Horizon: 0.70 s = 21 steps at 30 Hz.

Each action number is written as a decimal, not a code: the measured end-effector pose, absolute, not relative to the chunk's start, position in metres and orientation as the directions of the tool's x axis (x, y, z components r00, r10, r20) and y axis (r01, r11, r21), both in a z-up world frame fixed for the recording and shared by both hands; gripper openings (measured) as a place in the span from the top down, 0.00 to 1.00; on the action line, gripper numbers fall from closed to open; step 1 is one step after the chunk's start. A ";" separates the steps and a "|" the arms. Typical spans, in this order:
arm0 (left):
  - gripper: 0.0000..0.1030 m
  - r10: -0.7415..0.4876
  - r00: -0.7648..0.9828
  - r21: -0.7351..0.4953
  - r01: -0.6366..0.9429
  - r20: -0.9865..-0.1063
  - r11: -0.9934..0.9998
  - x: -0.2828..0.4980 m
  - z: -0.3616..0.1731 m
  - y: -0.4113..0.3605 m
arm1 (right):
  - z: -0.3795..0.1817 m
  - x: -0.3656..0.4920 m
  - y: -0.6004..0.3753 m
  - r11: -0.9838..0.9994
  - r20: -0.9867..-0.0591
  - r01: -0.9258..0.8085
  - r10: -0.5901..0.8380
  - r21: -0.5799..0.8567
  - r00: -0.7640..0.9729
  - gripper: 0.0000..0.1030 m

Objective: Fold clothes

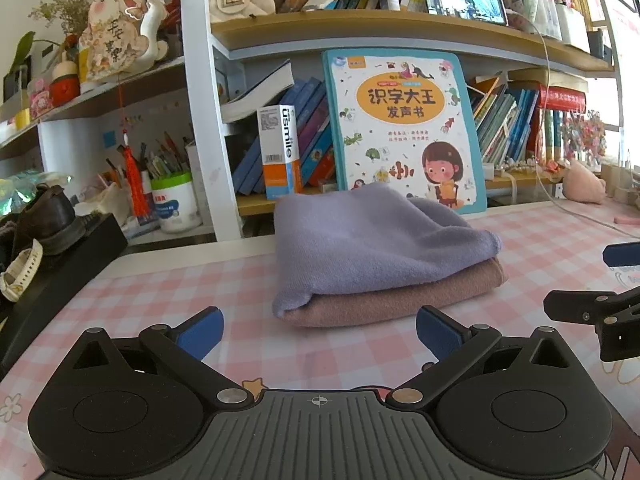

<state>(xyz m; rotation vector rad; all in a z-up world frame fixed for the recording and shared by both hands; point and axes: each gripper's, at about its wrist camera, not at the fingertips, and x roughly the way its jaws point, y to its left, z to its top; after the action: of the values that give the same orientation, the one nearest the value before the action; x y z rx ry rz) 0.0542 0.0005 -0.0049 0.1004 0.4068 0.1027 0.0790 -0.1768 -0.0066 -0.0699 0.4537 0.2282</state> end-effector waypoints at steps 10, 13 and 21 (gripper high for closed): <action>0.00 0.117 0.912 0.115 -0.078 -0.393 0.990 0.055 -0.005 0.001 | -0.007 0.080 -0.174 0.970 -0.448 -0.242 0.206 -0.023 0.870 0.01; 0.00 0.119 0.911 0.115 -0.080 -0.395 0.990 0.055 -0.006 0.001 | -0.007 0.080 -0.174 0.970 -0.448 -0.241 0.206 -0.022 0.870 0.01; 0.00 0.120 0.911 0.124 -0.077 -0.395 0.989 0.056 -0.006 0.000 | -0.008 0.080 -0.175 0.970 -0.447 -0.241 0.207 -0.021 0.870 0.01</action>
<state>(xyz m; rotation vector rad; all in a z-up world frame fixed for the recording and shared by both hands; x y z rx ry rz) 0.0562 -0.0004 -0.0062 0.1069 0.4140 0.1018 0.0798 -0.1748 -0.0076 -0.0772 0.4586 0.2343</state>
